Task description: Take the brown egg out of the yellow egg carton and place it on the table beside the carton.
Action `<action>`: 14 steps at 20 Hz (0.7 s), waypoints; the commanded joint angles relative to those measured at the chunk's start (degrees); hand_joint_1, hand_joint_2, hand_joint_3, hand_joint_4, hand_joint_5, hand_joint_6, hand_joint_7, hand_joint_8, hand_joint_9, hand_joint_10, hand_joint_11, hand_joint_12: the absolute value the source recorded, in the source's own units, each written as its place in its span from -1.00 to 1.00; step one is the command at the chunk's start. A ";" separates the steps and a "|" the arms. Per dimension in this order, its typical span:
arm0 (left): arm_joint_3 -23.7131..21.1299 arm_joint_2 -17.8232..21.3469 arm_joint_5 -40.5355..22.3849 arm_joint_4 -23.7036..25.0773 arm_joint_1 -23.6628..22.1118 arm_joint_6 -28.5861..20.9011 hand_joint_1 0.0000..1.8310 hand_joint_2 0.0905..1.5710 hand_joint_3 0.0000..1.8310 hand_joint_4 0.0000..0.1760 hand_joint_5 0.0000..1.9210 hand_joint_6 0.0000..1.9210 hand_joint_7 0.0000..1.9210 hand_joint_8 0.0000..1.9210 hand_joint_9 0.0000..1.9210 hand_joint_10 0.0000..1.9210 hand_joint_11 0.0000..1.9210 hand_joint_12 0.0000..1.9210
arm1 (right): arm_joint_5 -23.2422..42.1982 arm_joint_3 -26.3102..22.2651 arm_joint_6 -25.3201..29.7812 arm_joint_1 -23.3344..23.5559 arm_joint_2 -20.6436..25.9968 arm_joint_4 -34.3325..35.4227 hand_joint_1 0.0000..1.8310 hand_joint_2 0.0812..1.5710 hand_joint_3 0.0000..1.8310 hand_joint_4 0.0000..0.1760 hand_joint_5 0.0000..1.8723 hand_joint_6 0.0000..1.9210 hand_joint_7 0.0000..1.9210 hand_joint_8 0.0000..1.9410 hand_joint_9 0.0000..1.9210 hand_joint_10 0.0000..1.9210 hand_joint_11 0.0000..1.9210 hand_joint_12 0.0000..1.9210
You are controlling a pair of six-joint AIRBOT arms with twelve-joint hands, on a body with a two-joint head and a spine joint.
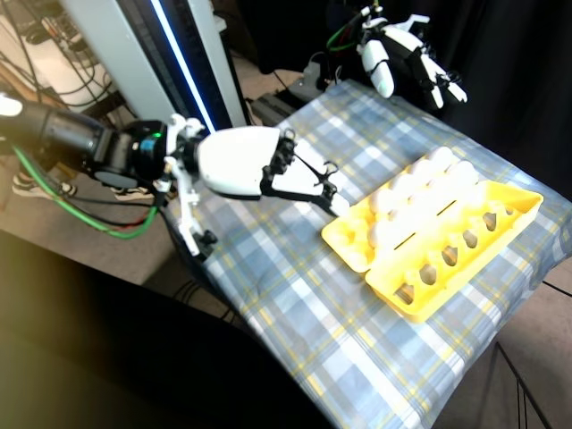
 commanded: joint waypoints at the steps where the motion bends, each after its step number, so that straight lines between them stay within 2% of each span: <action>1: -0.10 0.47 -6.80 2.08 -0.15 -0.52 -0.45 0.63 -1.00 -0.21 -0.55 -1.00 -0.87 -1.00 -1.00 -1.00 -1.00 -1.00 | 6.25 0.22 0.14 -0.20 -0.86 -0.65 0.11 0.41 -1.00 0.48 -0.01 0.10 0.10 -1.00 -0.28 -1.00 -0.90 -0.25; 2: -0.13 0.46 -6.80 2.06 -0.15 -0.52 -0.45 0.64 -1.00 -0.26 -0.55 -1.00 -0.87 -1.00 -1.00 -1.00 -1.00 -1.00 | 6.03 0.59 0.14 -0.67 -1.31 -0.03 0.10 0.42 -1.00 0.49 -0.03 0.13 0.08 -1.00 -0.28 -1.00 -0.90 -0.27; 6: -0.15 0.43 -6.87 2.05 -0.17 -0.52 -0.46 0.64 -1.00 -0.15 -0.56 -1.00 -0.87 -1.00 -1.00 -1.00 -1.00 -1.00 | 4.30 1.77 0.14 -1.47 -2.28 1.01 0.09 0.43 -1.00 0.61 -0.03 0.14 0.05 -1.00 -0.29 -1.00 -0.94 -0.30; 7: -0.14 0.41 -6.86 2.05 -0.17 -0.52 -0.45 0.64 -1.00 -0.17 -0.55 -1.00 -0.87 -1.00 -1.00 -1.00 -1.00 -1.00 | 4.18 1.88 0.14 -1.52 -2.43 1.16 0.01 0.37 -1.00 -1.00 -0.13 -0.55 0.02 -1.00 -0.32 -1.00 -0.96 -0.29; 8: -0.16 0.40 -6.86 2.05 -0.17 -0.53 -0.44 0.64 -1.00 -0.24 -0.55 -1.00 -0.87 -1.00 -1.00 -1.00 -1.00 -1.00 | 4.06 1.97 0.14 -1.60 -2.57 1.29 -0.04 0.35 -1.00 -1.00 -0.09 -0.85 0.00 -1.00 -0.33 -1.00 -0.97 -0.29; 9: -0.19 0.41 -6.88 2.05 -0.17 -0.53 -0.44 0.64 -1.00 -0.23 -0.56 -1.00 -0.88 -1.00 -1.00 -1.00 -1.00 -1.00 | 3.99 1.98 0.14 -1.61 -2.62 1.32 -0.08 0.35 -1.00 -1.00 -0.11 -0.96 -0.03 -1.00 -0.36 -1.00 -1.00 -0.29; 10: -0.19 0.42 -6.89 2.05 -0.17 -0.53 -0.44 0.64 -1.00 -0.23 -0.56 -1.00 -0.88 -1.00 -1.00 -1.00 -1.00 -1.00 | 3.98 1.97 0.14 -1.61 -2.62 1.32 -0.08 0.35 -1.00 -1.00 -0.11 -0.96 -0.03 -1.00 -0.36 -1.00 -1.00 -0.29; 12: -0.19 0.40 -6.89 2.01 -0.17 -0.53 -0.47 0.64 -1.00 -0.18 -0.56 -1.00 -0.88 -1.00 -1.00 -1.00 -1.00 -1.00 | 3.99 1.97 0.14 -1.61 -2.61 1.32 -0.19 0.33 -1.00 -1.00 -0.20 -1.00 -0.19 -1.00 -0.42 -1.00 -1.00 -0.30; 13: -0.19 0.40 -6.91 2.01 -0.15 -0.53 -0.46 0.64 -1.00 -0.20 -0.55 -1.00 -0.88 -1.00 -1.00 -1.00 -1.00 -1.00 | 4.01 1.97 0.14 -1.60 -2.60 1.33 -0.24 0.28 -1.00 -1.00 -0.33 -1.00 -0.30 -1.00 -0.46 -1.00 -1.00 -0.30; 14: -0.19 0.40 -6.91 2.00 -0.15 -0.53 -0.46 0.64 -1.00 -0.20 -0.55 -1.00 -0.88 -1.00 -1.00 -1.00 -1.00 -1.00 | 4.03 1.97 0.14 -1.60 -2.57 1.33 -0.24 0.27 -1.00 -1.00 -0.37 -1.00 -0.31 -1.00 -0.48 -1.00 -1.00 -0.33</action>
